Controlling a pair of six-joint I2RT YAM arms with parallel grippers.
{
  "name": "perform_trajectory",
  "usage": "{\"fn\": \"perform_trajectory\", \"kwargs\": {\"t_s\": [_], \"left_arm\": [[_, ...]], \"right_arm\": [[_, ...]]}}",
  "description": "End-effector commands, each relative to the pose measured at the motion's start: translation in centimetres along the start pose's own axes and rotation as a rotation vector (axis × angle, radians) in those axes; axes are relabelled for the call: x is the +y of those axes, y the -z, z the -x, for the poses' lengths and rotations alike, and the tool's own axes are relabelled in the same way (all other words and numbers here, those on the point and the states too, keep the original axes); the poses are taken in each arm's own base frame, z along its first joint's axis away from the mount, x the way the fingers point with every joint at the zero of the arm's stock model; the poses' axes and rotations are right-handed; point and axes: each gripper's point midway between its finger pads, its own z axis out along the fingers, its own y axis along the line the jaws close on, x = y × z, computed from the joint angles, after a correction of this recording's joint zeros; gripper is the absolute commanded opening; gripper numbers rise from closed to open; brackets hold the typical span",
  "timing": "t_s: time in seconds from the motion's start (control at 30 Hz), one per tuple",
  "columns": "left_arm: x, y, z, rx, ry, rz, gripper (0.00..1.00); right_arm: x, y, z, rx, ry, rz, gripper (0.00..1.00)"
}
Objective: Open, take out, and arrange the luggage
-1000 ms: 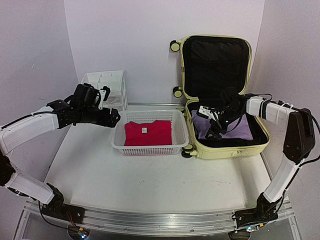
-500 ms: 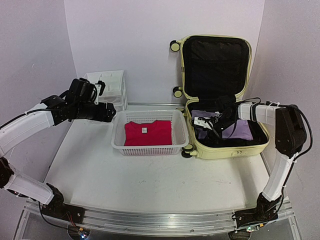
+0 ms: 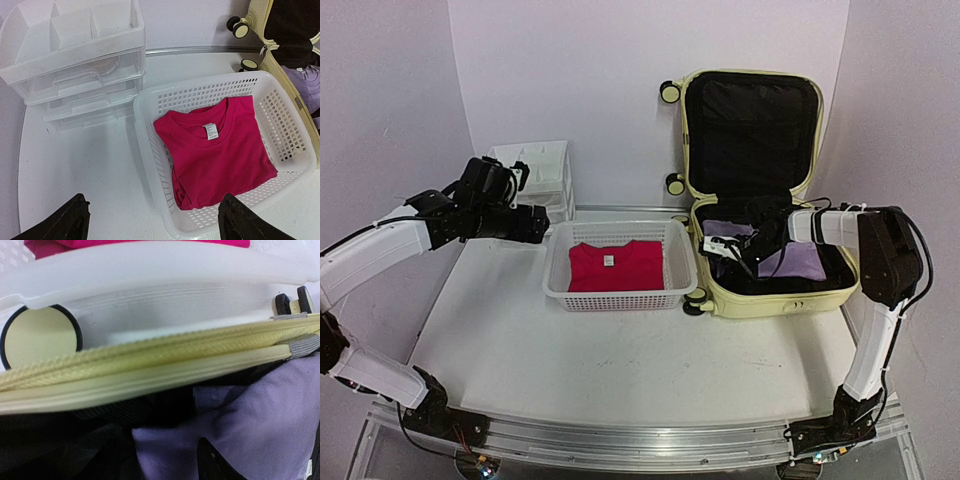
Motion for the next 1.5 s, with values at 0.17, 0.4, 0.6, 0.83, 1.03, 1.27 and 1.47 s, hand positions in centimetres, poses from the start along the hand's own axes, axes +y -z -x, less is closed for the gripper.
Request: {"fn": "perform_trajectory", "kwargs": {"t_s": [0.17, 0.4, 0.6, 0.83, 1.03, 1.27, 1.47], "left_arm": [[0.1, 0.3, 2.4, -0.030, 0.000, 0.024, 0.90], [0.0, -0.4, 2.2, -0.015, -0.004, 0.027, 0.90], [-0.1, -0.7, 2.2, -0.011, -0.014, 0.033, 0.90], [-0.2, -1.3, 2.1, 0.001, -0.017, 0.031, 0.91], [-0.3, -1.5, 1.9, 0.008, -0.021, 0.032, 0.91], [-0.2, -1.8, 1.9, 0.013, -0.018, 0.037, 0.91], [-0.5, -2.3, 1.7, 0.026, -0.020, 0.024, 0.91]], "right_arm": [[-3.2, 0.5, 0.4, 0.010, -0.025, -0.129, 0.30], [-3.3, 1.7, 0.4, -0.030, -0.153, -0.134, 0.13], [-4.7, 2.8, -1.2, -0.023, -0.327, -0.175, 0.00], [-5.8, 4.0, -3.3, -0.044, -0.575, -0.199, 0.00], [-6.5, 4.7, -5.0, -0.095, -0.811, -0.222, 0.00], [-7.3, 6.1, -7.0, -0.153, -1.048, -0.289, 0.00], [-7.7, 6.7, -9.7, -0.168, -1.301, -0.330, 0.00]]}}
